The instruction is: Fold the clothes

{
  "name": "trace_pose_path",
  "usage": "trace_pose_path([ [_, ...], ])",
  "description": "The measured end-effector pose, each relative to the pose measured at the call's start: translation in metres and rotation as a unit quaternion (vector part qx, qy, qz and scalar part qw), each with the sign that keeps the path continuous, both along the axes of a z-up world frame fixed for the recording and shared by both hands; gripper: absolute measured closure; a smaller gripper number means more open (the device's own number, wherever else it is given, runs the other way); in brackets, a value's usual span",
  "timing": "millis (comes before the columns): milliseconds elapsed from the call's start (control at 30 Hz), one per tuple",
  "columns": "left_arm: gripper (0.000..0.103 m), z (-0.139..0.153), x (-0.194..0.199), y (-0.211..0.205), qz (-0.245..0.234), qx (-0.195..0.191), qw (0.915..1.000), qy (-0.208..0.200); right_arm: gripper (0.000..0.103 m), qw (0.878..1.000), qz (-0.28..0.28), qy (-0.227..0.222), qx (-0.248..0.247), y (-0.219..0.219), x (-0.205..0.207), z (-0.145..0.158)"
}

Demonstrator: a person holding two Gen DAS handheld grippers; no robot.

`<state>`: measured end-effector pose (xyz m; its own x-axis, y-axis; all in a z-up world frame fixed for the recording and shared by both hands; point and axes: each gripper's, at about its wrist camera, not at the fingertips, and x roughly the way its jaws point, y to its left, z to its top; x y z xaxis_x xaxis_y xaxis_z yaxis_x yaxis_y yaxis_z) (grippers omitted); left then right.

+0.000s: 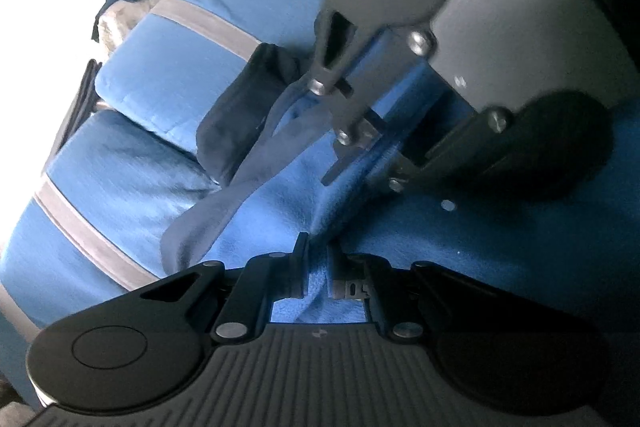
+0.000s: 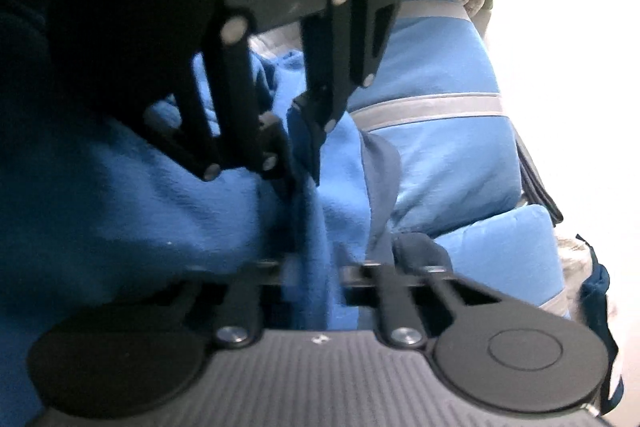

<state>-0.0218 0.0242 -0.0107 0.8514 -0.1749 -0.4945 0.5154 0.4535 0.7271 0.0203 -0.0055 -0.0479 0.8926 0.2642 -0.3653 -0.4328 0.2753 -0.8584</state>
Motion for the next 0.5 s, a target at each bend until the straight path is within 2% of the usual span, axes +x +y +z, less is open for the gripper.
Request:
trace_pose_path([
  [33, 0.088, 0.004, 0.0, 0.004, -0.001, -0.008, 1.0, 0.003, 0.096, 1.0, -0.001, 0.013, 0.008, 0.0, 0.001, 0.002],
  [100, 0.07, 0.01, -0.001, 0.013, 0.009, -0.016, 0.9998, -0.001, 0.096, 1.0, -0.008, 0.017, 0.018, 0.0, 0.003, 0.005],
  [167, 0.062, 0.013, -0.002, 0.027, 0.022, -0.006, 0.9996, -0.013, 0.096, 0.999, -0.018, 0.016, 0.034, -0.004, 0.007, 0.012],
  [333, 0.061, 0.014, 0.009, 0.066, 0.079, -0.001, 0.9966, -0.021, 0.096, 0.993, -0.065, 0.011, 0.094, -0.015, 0.024, 0.033],
  [500, 0.061, 0.012, 0.034, 0.09, 0.124, -0.04, 0.9915, -0.006, 0.096, 0.987, -0.098, 0.003, 0.127, -0.023, 0.041, 0.044],
])
